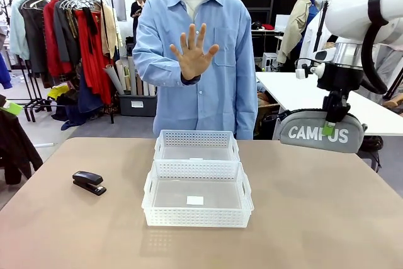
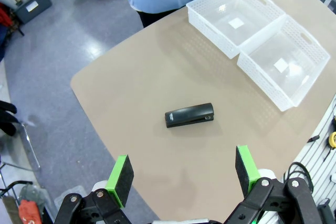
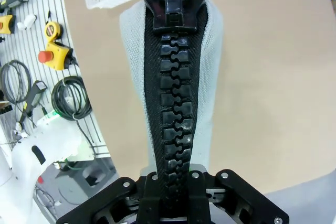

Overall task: Distribute items into two baskets.
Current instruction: Move the picked Pencil pouch towards the Organizing basket indicated by the person, stopping as directed, then place the picked Pencil pouch into the Organizing basket as instructed by the person.

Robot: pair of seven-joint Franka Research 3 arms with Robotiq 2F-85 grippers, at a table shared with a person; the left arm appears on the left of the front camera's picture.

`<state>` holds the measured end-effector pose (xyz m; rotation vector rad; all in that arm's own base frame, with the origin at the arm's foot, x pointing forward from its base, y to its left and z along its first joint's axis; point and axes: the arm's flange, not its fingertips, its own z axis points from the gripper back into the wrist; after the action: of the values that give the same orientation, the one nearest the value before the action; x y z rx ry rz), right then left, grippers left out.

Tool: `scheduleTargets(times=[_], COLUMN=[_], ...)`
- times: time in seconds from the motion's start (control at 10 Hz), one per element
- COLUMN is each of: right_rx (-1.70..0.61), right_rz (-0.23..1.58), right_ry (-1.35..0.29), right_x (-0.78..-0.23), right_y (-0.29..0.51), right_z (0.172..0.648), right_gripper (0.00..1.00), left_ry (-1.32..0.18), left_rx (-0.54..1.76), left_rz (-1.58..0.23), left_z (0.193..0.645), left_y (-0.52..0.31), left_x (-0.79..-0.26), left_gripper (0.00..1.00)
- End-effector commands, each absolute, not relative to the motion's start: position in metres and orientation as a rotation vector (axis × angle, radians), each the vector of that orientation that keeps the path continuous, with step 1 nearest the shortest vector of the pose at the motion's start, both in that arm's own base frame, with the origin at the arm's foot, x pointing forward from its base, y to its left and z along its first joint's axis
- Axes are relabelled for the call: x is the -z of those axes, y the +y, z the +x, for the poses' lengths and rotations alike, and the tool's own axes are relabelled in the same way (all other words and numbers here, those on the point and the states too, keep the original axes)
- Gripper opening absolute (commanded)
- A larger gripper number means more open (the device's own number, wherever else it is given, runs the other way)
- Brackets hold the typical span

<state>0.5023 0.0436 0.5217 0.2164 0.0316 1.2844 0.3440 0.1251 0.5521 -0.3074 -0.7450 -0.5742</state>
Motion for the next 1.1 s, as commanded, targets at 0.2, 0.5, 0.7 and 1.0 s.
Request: scheduleTargets(times=[0.2,0.5,0.7,1.0], right_rx=[-1.274,-1.274,-1.274,-1.274], right_rz=[0.212,0.212,0.212,0.212], right_ry=[0.022,0.022,0.022,0.022], right_x=[-0.5265,-0.5265,-0.5265,-0.5265], right_y=[0.0442,0.0442,0.0442,0.0442], right_z=[0.5033,0.5033,0.5033,0.5033], right_gripper=[0.0,0.0,0.0,0.0], left_ry=[-0.756,-0.756,-0.756,-0.756], left_rx=[0.591,0.591,0.591,0.591], left_rz=[-0.321,-0.321,-0.321,-0.321], left_z=[0.3435,0.3435,0.3435,0.3435], left_y=[0.1264,0.1264,0.1264,0.1264], left_x=[-0.5528,-0.5528,-0.5528,-0.5528], left_gripper=[1.0,1.0,1.0,1.0])
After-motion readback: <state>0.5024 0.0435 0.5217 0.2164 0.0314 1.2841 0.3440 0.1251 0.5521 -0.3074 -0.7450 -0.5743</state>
